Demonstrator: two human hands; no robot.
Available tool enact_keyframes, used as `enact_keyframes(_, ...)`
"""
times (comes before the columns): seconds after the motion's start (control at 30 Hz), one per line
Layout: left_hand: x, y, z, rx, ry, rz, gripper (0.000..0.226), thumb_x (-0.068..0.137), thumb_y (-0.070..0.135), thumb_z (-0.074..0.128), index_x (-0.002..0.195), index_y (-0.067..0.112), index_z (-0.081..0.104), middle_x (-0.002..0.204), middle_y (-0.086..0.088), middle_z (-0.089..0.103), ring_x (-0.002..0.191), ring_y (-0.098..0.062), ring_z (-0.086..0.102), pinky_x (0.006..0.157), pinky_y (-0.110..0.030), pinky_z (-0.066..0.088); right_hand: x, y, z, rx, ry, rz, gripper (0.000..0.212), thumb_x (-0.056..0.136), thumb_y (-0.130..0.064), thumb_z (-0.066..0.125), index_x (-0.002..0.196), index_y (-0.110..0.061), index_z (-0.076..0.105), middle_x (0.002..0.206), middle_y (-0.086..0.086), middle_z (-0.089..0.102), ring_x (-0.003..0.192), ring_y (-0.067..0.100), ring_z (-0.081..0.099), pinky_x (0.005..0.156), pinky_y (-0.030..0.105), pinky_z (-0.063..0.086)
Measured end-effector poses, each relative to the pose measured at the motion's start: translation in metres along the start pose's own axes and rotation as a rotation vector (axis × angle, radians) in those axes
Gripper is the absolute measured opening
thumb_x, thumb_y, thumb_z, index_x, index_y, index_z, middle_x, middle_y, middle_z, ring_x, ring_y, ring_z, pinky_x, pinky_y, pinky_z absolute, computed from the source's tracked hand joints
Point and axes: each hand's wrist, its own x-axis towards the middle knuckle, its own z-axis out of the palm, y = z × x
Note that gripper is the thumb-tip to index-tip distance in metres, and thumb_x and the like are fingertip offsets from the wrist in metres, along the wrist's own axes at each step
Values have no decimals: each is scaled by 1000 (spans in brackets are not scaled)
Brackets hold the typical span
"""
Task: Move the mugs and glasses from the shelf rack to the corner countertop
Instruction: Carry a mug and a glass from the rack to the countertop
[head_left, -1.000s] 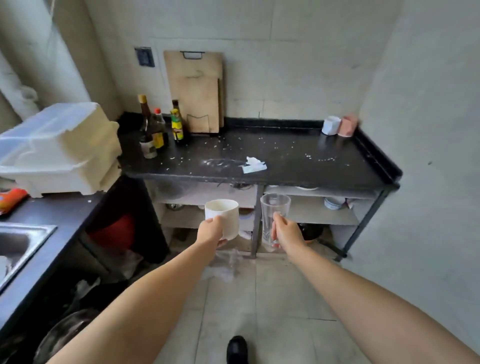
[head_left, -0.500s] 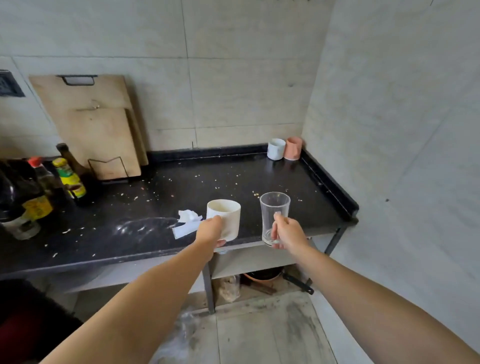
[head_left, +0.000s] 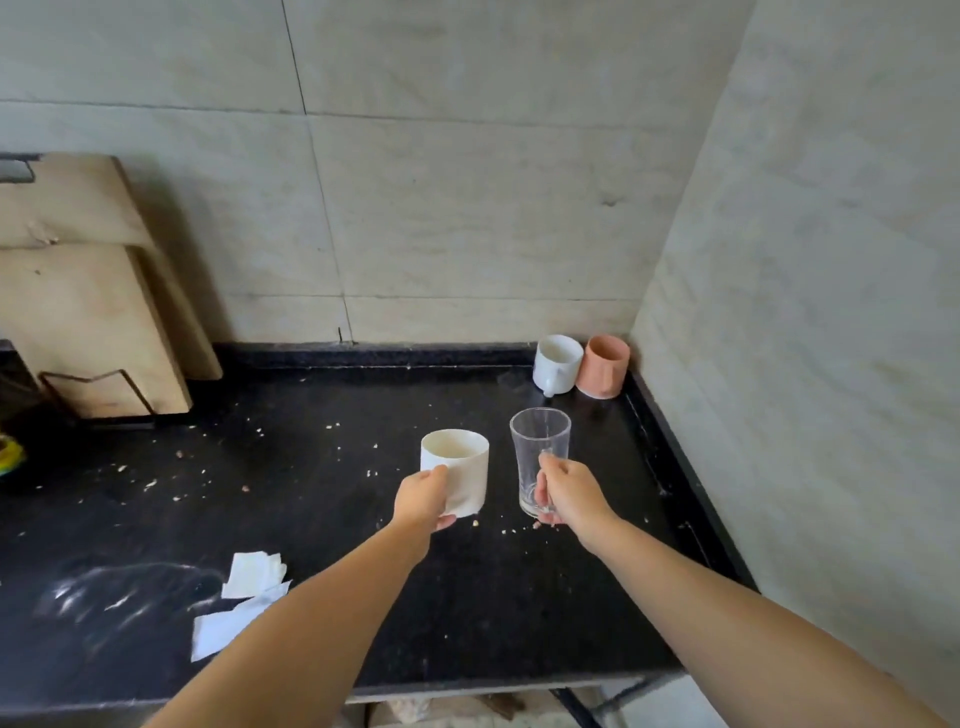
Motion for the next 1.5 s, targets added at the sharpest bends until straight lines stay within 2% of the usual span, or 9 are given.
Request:
enact_keyframes(0.17, 65, 25, 30, -25, 34, 17, 31, 92, 21, 43, 116, 6, 56, 115, -29, 57, 87, -21, 49, 62, -27, 53, 76, -18, 11, 21, 25, -7, 49, 101, -34, 35, 60, -13, 52, 73, 5, 59, 72, 14, 62, 60, 26, 56)
enact_keyframes(0.37, 149, 52, 48, -8, 39, 53, 18, 91, 25, 49, 87, 14, 62, 77, -1, 51, 69, -15, 51, 63, -27, 54, 161, -31, 41, 85, 31, -63, 45, 100, -34, 35, 63, -15, 50, 67, 3, 53, 65, 13, 56, 61, 26, 56)
enact_keyframes(0.5, 201, 65, 57, 39, 11, 84, 22, 89, 28, 51, 71, 20, 61, 79, 1, 57, 72, -14, 54, 61, -25, 52, 211, -41, 55, 110, 71, -116, 42, 100, -34, 36, 65, -17, 50, 68, 1, 52, 65, 11, 55, 62, 24, 54)
enact_keyframes(0.63, 237, 70, 63, 41, -13, 80, 20, 86, 29, 52, 75, 19, 64, 81, 2, 62, 76, -14, 58, 64, -25, 53, 247, -46, 68, 144, 114, -133, 41, 101, -33, 34, 67, -16, 50, 70, 1, 55, 70, 12, 57, 80, 37, 58)
enact_keyframes(0.93, 276, 75, 82, 7, -46, 75, 23, 84, 32, 54, 66, 21, 61, 72, 3, 58, 69, -12, 57, 71, -29, 57, 277, -40, 83, 174, 212, -161, 42, 101, -31, 35, 66, -15, 51, 70, 3, 57, 78, 21, 63, 86, 41, 56)
enact_keyframes(1.07, 283, 74, 89, -10, -69, 64, 21, 85, 30, 54, 70, 20, 65, 76, 3, 62, 75, -12, 61, 80, -32, 58, 280, -37, 85, 190, 195, -149, 41, 101, -31, 33, 70, -14, 54, 80, 9, 64, 88, 28, 66, 85, 35, 51)
enact_keyframes(1.2, 283, 71, 91, -10, -69, 65, 33, 85, 21, 52, 53, 18, 44, 61, 2, 44, 67, -13, 48, 74, -28, 55, 283, -36, 77, 89, 99, -157, 37, 100, -32, 34, 78, -17, 59, 80, -4, 60, 83, 12, 58, 82, 28, 43)
enact_keyframes(1.37, 278, 71, 88, 59, -67, 78, 23, 85, 22, 53, 66, 13, 44, 70, -4, 41, 71, -18, 40, 74, -34, 42, 282, -42, 64, -57, 4, -93, 37, 100, -43, 30, 94, -21, 59, 87, -9, 56, 84, 4, 51, 81, 26, 36)
enact_keyframes(1.5, 266, 78, 77, 172, -1, 76, 24, 89, 31, 54, 107, 15, 58, 101, -2, 59, 92, -17, 54, 79, -31, 41, 267, -48, 53, -132, -39, -75, 26, 98, -45, 35, 106, -23, 47, 98, -6, 54, 80, -1, 48, 69, 21, 36)
